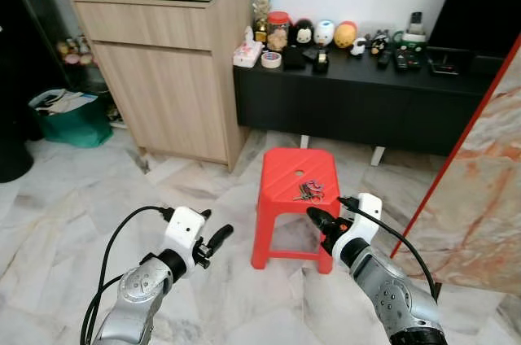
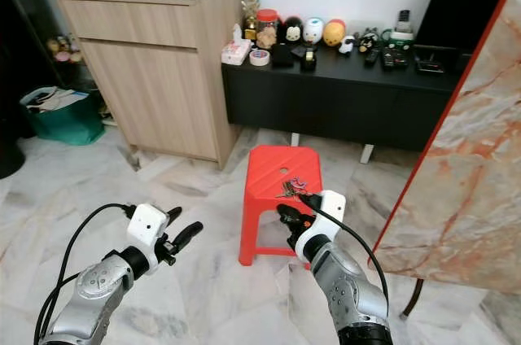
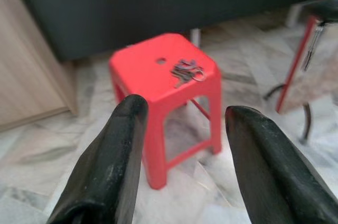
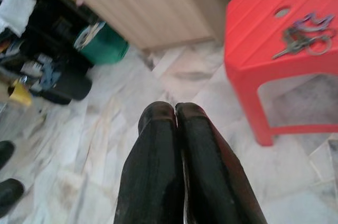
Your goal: Hang keys on a hook
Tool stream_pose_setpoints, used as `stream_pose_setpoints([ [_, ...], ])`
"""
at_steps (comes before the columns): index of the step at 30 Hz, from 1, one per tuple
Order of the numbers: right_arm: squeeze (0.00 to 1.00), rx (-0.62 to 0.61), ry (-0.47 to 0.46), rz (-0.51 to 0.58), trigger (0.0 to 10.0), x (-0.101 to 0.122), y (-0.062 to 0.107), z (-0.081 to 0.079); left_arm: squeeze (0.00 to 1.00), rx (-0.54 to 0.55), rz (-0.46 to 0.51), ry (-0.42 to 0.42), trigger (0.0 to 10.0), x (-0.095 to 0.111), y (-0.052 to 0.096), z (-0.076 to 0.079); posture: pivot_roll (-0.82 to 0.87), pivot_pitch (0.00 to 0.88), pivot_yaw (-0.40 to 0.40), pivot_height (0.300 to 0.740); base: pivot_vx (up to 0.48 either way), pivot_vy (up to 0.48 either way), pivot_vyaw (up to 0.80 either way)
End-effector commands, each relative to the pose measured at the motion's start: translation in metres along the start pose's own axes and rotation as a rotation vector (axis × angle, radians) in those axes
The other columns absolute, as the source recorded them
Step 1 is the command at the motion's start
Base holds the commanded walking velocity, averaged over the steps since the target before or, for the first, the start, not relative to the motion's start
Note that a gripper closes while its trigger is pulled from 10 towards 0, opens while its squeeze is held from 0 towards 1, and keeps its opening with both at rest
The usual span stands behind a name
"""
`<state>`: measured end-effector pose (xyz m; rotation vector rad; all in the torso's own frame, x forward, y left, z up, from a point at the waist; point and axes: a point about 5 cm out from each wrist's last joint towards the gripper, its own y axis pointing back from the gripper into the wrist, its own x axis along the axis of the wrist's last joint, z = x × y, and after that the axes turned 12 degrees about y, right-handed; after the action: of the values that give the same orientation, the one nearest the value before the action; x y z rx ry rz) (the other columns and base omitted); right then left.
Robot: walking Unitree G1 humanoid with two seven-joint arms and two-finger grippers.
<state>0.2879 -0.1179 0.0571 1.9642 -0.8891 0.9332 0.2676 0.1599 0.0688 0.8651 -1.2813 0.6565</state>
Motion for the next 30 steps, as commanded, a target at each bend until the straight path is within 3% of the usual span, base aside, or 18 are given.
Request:
stream_pose_setpoints([
  [1,0.00,0.004,0.028,0.000,10.0,0.008,0.002,-0.002,0.00,-0.043,-0.017,-0.010,10.0,0.004,0.002,0.003,0.06,0.000,-0.029,0.740,0.000,0.000,0.00],
  [4,0.00,0.031,0.005,0.012,10.0,0.023,0.008,-0.007,0.00,-0.116,-0.033,-0.027,10.0,0.011,0.005,0.011,0.05,0.000,-0.027,0.740,0.000,0.000,0.00],
  [8,0.00,0.055,0.061,0.011,10.0,0.038,0.013,-0.017,0.00,-0.218,-0.073,-0.079,10.0,0.020,0.006,0.022,0.04,0.000,-0.023,0.740,0.000,0.000,0.00],
  [10,0.00,0.100,0.026,0.018,10.0,0.046,0.017,-0.030,0.00,-0.277,-0.079,-0.112,10.0,0.029,0.007,0.030,0.04,0.000,-0.024,0.740,0.000,0.000,0.00],
  [14,0.00,0.117,0.005,0.024,10.0,0.053,0.023,-0.039,0.00,-0.332,-0.051,-0.123,10.0,0.045,0.005,0.042,0.04,0.000,-0.027,0.740,0.000,0.000,0.00],
  [25,0.00,0.078,0.000,0.046,10.0,0.068,0.029,-0.035,0.00,-0.299,-0.045,-0.117,10.0,0.055,0.005,0.043,0.05,0.000,-0.046,0.740,0.000,0.000,0.00],
  [30,0.00,0.019,-0.025,0.017,10.0,0.065,0.028,-0.024,0.00,-0.263,-0.034,-0.122,10.0,0.060,0.006,0.038,0.08,0.000,-0.060,0.740,0.000,0.000,0.00],
])
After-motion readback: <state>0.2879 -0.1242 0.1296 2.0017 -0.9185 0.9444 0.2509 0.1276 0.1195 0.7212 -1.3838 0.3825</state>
